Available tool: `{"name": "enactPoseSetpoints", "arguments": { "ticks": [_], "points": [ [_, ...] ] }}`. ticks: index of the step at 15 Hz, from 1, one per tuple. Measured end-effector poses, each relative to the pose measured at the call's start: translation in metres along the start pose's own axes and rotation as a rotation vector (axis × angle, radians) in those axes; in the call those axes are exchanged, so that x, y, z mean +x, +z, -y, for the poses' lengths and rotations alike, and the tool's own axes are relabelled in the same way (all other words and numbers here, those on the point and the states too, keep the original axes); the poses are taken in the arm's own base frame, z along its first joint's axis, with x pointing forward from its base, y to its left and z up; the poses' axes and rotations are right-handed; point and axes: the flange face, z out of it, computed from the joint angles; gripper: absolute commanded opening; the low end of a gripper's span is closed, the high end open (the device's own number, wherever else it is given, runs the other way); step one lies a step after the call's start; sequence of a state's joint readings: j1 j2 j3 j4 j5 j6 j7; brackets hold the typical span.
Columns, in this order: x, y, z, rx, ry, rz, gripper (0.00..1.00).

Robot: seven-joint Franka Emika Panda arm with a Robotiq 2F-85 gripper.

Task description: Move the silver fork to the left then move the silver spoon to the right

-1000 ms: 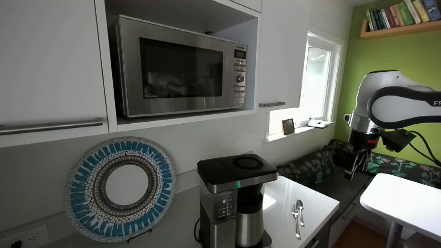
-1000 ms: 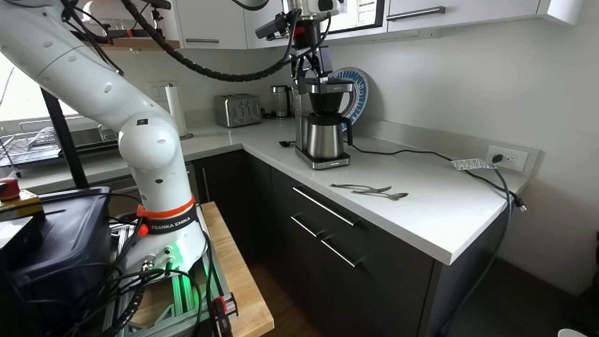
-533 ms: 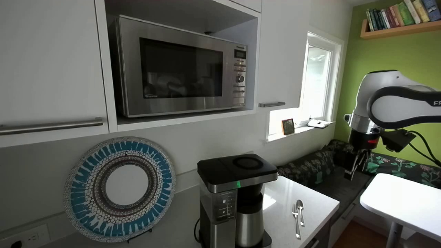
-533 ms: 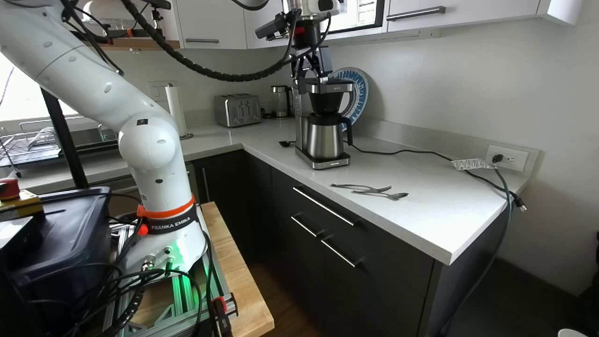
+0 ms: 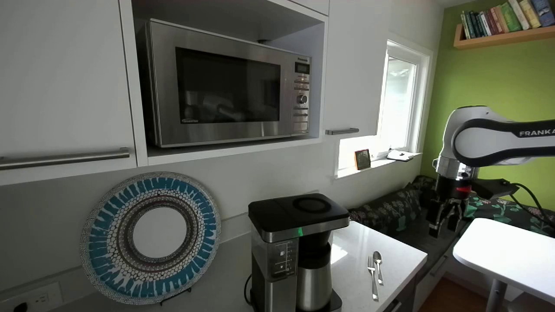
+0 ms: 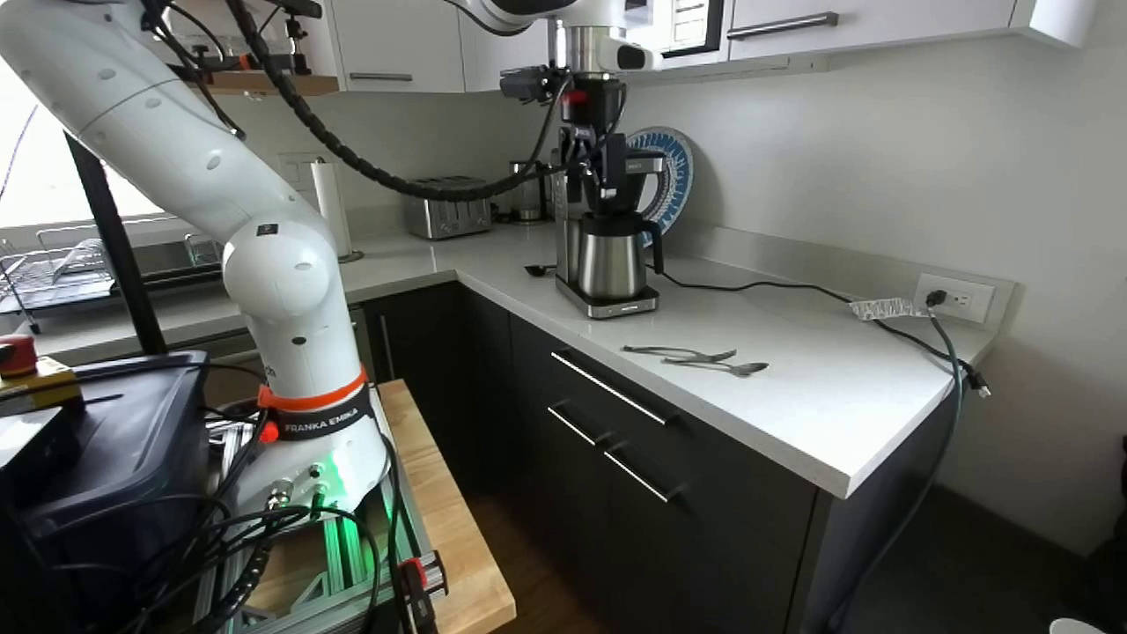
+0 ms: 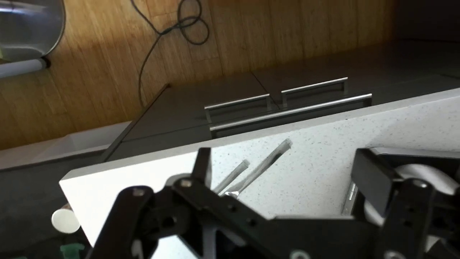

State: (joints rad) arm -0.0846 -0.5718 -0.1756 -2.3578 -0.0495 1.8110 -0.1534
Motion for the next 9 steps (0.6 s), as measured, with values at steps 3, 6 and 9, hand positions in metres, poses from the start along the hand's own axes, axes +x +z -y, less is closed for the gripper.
{"name": "enactPoseSetpoints", "arguments": {
  "ticks": [3, 6, 9],
  "points": [
    [0.014, 0.024, 0.001, 0.094, 0.085, 0.041, 1.00],
    [0.038, 0.047, 0.005, 0.122, 0.219, 0.021, 1.00],
    [0.062, 0.078, 0.005, 0.134, 0.372, 0.015, 1.00]
  ]
}}
